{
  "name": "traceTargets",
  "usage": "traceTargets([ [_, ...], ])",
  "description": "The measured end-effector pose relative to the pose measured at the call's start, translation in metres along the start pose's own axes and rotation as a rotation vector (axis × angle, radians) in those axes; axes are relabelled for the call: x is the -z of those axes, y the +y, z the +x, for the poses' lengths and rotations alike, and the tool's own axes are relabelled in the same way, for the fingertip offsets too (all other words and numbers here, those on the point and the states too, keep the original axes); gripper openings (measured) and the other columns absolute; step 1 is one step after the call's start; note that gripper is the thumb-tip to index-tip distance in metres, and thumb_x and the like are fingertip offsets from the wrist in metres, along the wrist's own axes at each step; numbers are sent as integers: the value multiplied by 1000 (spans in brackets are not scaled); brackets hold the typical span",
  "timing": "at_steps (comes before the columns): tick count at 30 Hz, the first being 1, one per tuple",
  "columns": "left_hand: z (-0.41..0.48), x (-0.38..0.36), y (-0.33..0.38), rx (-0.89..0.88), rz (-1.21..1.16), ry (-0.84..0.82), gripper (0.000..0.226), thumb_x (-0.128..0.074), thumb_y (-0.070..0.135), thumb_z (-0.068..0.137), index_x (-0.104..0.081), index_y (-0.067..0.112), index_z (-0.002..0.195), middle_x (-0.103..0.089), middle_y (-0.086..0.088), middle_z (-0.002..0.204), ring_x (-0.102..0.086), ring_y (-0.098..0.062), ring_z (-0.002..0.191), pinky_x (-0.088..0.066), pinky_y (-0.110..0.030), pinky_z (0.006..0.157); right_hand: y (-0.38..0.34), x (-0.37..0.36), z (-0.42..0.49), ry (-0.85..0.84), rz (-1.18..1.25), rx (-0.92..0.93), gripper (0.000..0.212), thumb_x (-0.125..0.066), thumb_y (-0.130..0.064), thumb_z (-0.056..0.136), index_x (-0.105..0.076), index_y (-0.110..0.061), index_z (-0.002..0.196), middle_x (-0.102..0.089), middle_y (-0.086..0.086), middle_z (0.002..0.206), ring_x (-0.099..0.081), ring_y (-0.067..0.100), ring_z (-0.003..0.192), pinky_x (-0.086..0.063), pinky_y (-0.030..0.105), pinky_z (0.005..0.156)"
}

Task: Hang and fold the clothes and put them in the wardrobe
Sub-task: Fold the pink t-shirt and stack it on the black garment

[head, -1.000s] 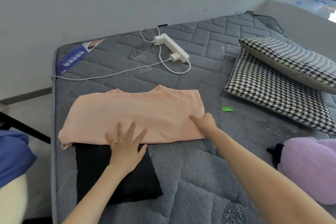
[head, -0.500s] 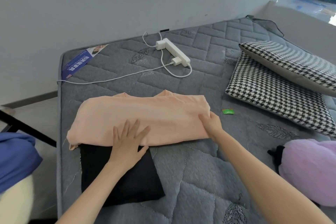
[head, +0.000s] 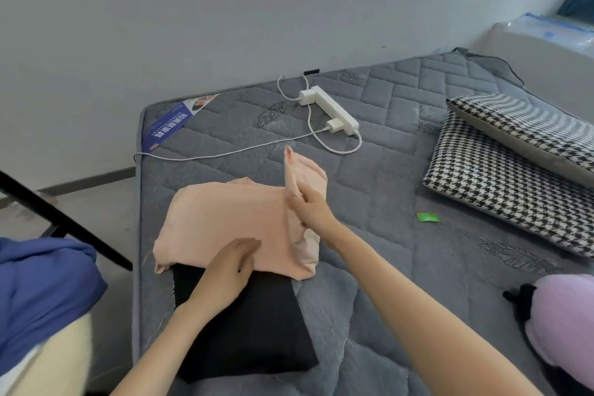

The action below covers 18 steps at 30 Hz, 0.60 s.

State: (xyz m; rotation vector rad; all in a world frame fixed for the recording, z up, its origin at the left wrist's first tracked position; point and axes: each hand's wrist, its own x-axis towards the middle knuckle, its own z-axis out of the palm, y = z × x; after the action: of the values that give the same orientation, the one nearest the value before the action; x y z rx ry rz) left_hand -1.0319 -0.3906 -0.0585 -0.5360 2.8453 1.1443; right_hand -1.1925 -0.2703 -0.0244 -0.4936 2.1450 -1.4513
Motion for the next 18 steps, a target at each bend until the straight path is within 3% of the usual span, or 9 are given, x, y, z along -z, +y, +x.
traceTargets([
  [1,-1,4,0,51,-30,53,41,-41,13,99,-44,18,139,-43,1,144,-38,-12,132,-23,-20,107,0,-8,-3,-73,51,-14,11,-49,-20,94,-57,-14,99,-49,-3,74,-50,13,67,-43,22,56],
  [3,1,11,-2,123,-55,142,40,-39,12,99,-46,15,138,-48,-1,141,-43,-16,129,-28,-25,107,6,-15,-5,-175,143,-68,34,-53,-21,95,-49,-25,129,-60,-1,86,-59,15,71,-52,23,59],
  [7,21,13,-1,355,-317,204,31,-40,29,99,-59,16,119,-64,0,115,-57,-21,110,-40,-31,98,29,-7,-13,-42,56,-98,31,-47,-13,97,-55,-18,126,-67,0,96,-61,15,81,-52,27,75],
  [10,40,8,9,526,-563,277,38,-51,40,92,-59,5,105,-64,-4,92,-62,-29,96,-46,-34,82,56,5,-26,-40,-170,-64,37,-51,-10,90,-56,-23,125,-57,-6,111,-54,11,98,-43,22,82],
  [12,49,5,16,582,-644,336,45,-65,39,84,-45,5,107,-56,-7,98,-57,-26,96,-42,-31,75,72,7,-37,-110,-302,-14,46,-59,-12,83,-50,-24,126,-45,-5,118,-43,14,109,-38,22,89],
  [14,53,4,22,591,-636,328,66,-74,36,77,-32,8,119,-47,-5,109,-49,-20,99,-39,-30,80,83,2,-46,-142,-386,16,51,-66,-19,80,-44,-22,125,-36,-1,117,-34,17,111,-34,25,93],
  [18,56,4,20,507,-423,226,78,-77,29,77,-31,5,135,-47,-9,127,-48,-25,113,-37,-29,88,102,-11,-55,-22,-527,134,39,-66,-22,82,-43,-13,112,-34,-1,106,-33,16,98,-34,24,80],
])
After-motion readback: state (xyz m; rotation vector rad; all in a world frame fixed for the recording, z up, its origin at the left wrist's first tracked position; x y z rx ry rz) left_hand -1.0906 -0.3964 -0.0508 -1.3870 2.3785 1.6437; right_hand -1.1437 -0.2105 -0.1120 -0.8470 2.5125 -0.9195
